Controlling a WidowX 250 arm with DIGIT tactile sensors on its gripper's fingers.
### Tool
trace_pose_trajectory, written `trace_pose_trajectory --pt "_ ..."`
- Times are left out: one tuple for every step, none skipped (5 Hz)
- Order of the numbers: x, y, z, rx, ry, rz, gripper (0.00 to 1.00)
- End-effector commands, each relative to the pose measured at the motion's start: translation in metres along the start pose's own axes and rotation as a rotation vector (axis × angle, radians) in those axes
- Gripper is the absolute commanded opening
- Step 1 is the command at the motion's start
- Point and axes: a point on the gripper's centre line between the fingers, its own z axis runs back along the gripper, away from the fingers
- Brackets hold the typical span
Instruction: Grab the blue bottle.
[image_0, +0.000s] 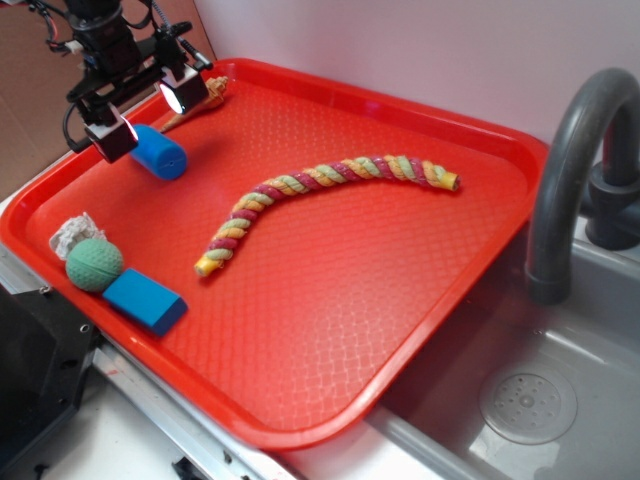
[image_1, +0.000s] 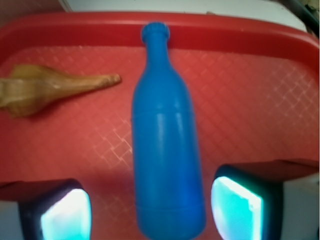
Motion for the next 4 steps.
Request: trace_pose_trajectory --pt "0.006 0.021 -0.014 0.014 -0.026 0.027 1.0" --pt "0.006 0.023 -0.026 0.03 -0.033 0.037 1.0" --pt "0.008 0.027 -0.033 0.039 -0.033 0.037 0.66" --pt "0.006 0.027 -0.035 0.04 -0.024 0.026 0.0"
